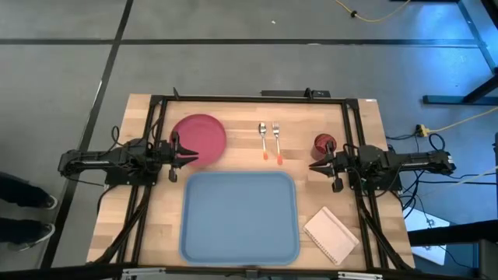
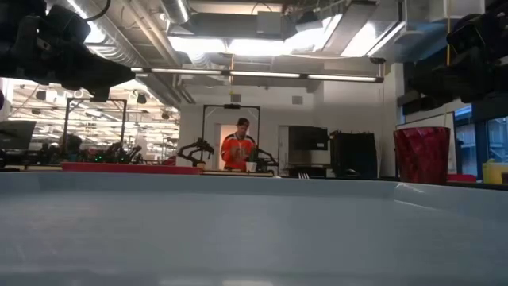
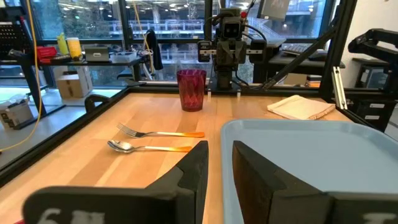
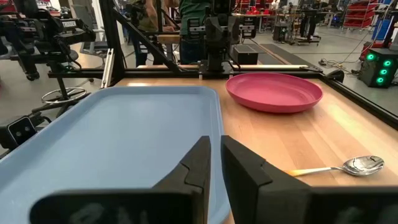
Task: Pick and place plate/cup/fork/spoon on tray
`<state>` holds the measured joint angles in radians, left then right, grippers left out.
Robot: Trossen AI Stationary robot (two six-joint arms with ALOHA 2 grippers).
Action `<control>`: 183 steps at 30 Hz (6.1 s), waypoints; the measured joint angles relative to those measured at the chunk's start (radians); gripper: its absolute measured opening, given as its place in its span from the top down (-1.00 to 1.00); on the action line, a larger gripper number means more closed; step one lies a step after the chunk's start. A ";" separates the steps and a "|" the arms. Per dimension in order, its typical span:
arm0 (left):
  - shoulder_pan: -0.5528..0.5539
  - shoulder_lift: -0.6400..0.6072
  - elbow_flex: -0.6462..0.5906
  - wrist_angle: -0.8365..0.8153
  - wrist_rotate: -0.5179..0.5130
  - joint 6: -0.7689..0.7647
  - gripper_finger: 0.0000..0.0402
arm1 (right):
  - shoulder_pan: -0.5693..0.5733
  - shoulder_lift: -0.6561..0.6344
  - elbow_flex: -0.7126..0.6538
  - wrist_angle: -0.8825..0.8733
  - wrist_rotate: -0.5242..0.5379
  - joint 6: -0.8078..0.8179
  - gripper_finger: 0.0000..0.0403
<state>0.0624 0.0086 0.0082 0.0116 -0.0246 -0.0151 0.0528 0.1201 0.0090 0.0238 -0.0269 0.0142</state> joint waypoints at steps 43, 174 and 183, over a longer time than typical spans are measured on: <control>0.000 0.000 -0.001 0.044 -0.034 -0.006 0.67 | 0.000 0.004 0.000 0.717 -0.160 -0.086 0.78; 0.001 0.685 0.536 0.172 0.008 -0.027 0.67 | -0.227 1.117 0.977 -1.206 0.293 0.932 0.78; 0.000 0.685 0.536 0.172 0.008 -0.027 0.67 | -0.227 1.109 0.962 -1.178 0.294 0.971 0.78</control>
<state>0.0628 0.6937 0.5438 0.1837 -0.0169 -0.0422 -0.1738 1.2295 0.9710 -1.1542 0.2676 0.9855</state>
